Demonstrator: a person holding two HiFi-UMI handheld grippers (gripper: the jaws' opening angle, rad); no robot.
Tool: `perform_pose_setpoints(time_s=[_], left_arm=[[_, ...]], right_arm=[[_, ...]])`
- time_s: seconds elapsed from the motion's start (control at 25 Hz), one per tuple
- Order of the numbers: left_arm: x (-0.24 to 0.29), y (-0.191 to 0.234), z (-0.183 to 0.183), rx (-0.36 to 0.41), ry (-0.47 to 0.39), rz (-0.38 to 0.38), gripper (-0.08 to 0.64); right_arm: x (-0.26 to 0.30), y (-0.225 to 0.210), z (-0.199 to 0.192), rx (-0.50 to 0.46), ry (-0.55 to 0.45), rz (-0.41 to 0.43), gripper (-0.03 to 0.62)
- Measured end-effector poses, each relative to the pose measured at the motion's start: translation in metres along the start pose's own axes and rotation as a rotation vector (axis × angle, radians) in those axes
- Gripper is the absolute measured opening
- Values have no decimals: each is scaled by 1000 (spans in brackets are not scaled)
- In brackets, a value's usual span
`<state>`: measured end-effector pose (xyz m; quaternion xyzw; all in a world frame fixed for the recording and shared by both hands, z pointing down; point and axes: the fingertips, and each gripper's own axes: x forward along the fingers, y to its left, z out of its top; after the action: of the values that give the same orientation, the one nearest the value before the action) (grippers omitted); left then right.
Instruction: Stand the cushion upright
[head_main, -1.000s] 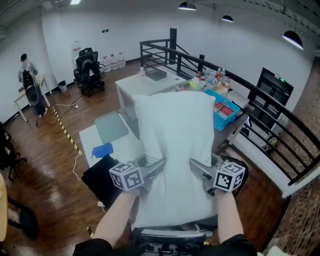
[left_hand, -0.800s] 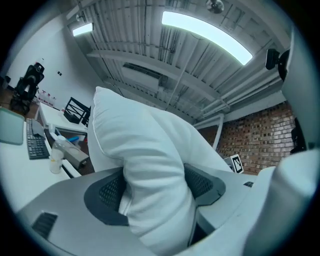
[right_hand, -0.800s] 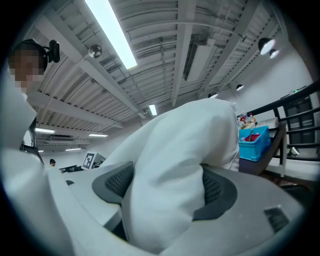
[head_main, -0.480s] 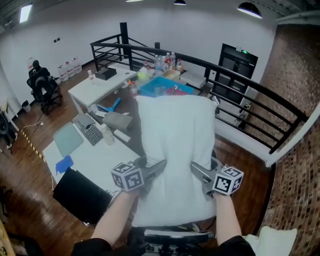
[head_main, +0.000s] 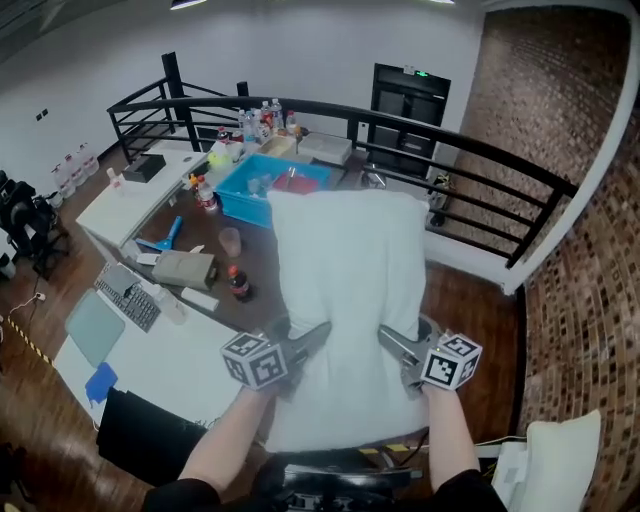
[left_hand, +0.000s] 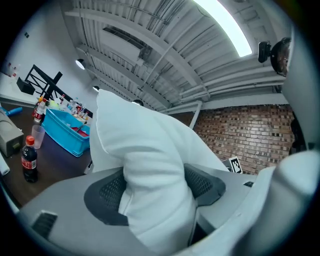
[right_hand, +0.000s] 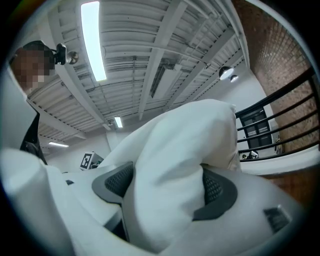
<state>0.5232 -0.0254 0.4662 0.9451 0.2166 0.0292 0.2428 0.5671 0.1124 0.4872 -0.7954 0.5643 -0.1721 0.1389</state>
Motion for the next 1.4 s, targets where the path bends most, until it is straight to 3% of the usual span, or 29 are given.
perform_pose_setpoints(time_s=[0.28,0.56,0.92,1.2,1.4], left_arm=[[21,48,-24,15,-2,34,321],[47,101,-77,-11,14,112,321],[74,145,-124,-2,40,142,324],[76,167,-161,-49,100,202,348],[69,175,-186,-10,182,255,354]], right_arm=[[28,-43,-24,-67,29,-26,367],[60,-107,-68,-67,139,-52,367],[76,-160,-112,-78,223,-43,362],[72,-181,-149,-104,334,-75,362],[69,-190,-186,-139,456,-122,362]])
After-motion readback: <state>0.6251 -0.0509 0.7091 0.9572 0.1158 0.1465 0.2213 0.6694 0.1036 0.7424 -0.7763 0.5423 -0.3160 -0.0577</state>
